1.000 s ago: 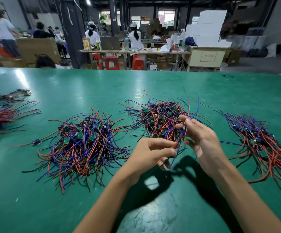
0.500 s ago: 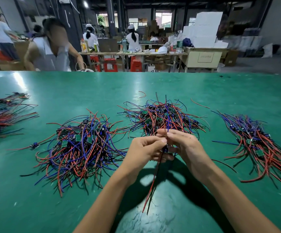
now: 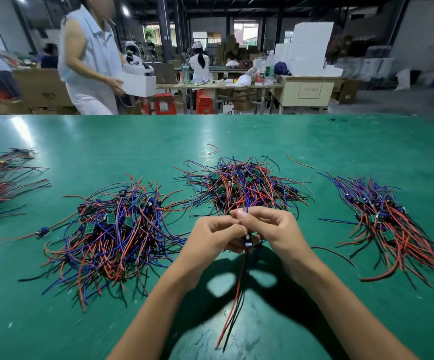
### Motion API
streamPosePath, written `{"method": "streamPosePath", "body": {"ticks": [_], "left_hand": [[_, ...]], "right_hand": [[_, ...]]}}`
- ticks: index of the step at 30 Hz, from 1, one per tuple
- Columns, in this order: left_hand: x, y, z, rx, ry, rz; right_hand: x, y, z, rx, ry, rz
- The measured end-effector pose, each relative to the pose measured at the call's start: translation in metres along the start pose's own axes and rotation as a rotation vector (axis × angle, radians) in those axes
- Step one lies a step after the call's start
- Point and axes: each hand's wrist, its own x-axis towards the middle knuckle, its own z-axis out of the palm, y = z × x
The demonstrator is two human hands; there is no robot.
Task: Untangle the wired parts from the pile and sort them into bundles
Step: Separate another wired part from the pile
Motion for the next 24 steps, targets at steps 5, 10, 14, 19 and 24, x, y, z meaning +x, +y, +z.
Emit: {"method": "streamPosePath", "body": {"ticks": [5,10,14,19,24], "left_hand": [[-0.001,0.000,-0.004,0.005,-0.008,-0.032],[-0.001,-0.003,-0.006,0.033,-0.002,-0.042],[-0.001,-0.004,-0.005,0.047,0.045,-0.048],[0.000,-0.003,-0.002,-0.005,0.071,-0.022],[0.003,-0.005,0.000,0.015,0.122,0.007]], "right_hand": [[0.000,-0.001,-0.002,-0.012,0.035,-0.017],[0.002,-0.001,-0.007,-0.088,0.065,-0.072],[0.005,0.000,-0.009,-0.208,0.054,-0.089],[0.004,-0.001,-0.003,-0.163,0.061,-0.106],[0.005,0.002,0.005,-0.197,0.017,-0.020]]}}
